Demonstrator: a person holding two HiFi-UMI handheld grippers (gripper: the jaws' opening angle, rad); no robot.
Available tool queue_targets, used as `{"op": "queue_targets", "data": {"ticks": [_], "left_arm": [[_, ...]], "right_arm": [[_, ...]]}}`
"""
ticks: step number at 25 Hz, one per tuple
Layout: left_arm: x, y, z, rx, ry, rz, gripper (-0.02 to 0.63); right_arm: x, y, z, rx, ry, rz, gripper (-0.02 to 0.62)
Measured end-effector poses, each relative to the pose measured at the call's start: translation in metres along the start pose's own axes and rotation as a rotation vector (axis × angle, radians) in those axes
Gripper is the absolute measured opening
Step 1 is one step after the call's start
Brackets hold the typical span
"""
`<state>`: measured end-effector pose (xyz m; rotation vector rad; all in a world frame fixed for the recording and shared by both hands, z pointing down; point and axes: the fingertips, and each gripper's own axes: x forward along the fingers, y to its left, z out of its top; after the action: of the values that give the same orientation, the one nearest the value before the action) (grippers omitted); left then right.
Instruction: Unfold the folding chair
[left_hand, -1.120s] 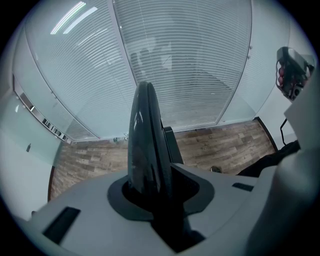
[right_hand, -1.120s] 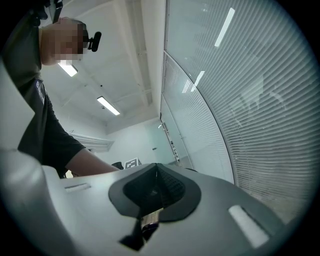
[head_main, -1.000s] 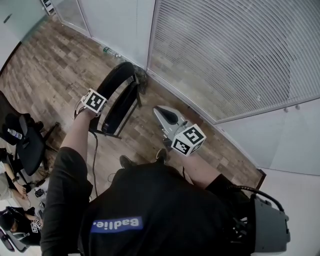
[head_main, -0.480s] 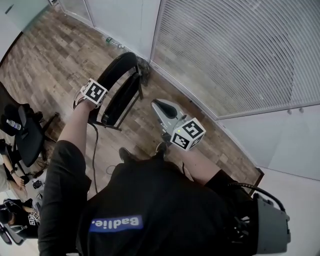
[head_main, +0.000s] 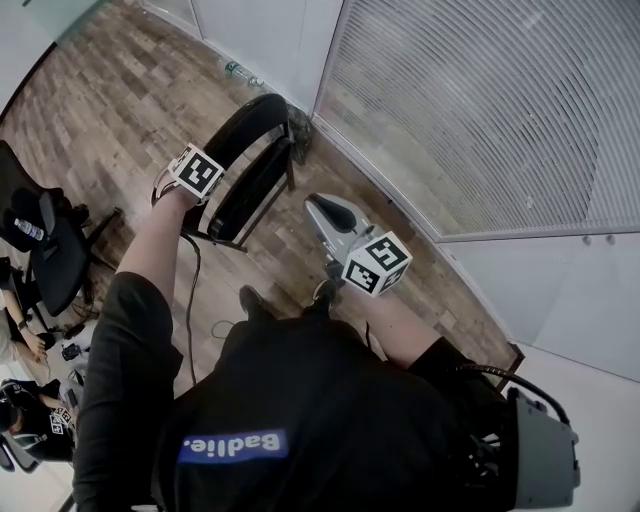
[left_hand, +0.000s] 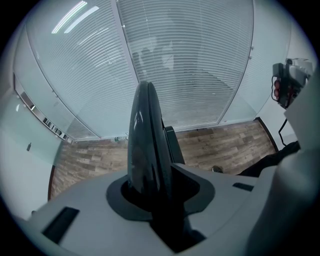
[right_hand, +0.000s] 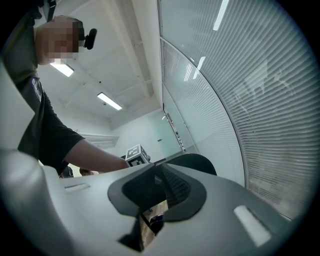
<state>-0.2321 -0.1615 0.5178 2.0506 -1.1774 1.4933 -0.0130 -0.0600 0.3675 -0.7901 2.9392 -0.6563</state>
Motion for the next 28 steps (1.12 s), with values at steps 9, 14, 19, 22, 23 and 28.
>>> {"op": "queue_targets", "data": {"ticks": [9,14,19,22,23,28], "left_arm": [[0.001,0.000,-0.001,-0.003,0.002,-0.008,0.092],[-0.001,-0.003,-0.001,-0.004,0.008,-0.014,0.092],[-0.002,-0.002,0.000,-0.003,0.010,-0.013,0.092],[-0.003,-0.002,-0.001,-0.004,0.007,-0.012,0.092],[-0.004,-0.002,-0.002,-0.002,0.011,-0.013,0.091],[-0.004,-0.002,-0.003,-0.001,0.014,-0.017,0.092]], "right_arm": [[0.022,-0.010,-0.027,0.045,0.053,0.011,0.031],[0.033,-0.011,-0.038,0.077,0.076,0.018,0.037],[0.044,-0.012,-0.046,0.091,0.095,0.029,0.044],[0.049,-0.012,-0.051,0.100,0.106,0.031,0.052],[0.050,-0.013,-0.053,0.107,0.109,0.032,0.054],[0.060,-0.016,-0.061,0.141,0.122,0.037,0.066]]}}
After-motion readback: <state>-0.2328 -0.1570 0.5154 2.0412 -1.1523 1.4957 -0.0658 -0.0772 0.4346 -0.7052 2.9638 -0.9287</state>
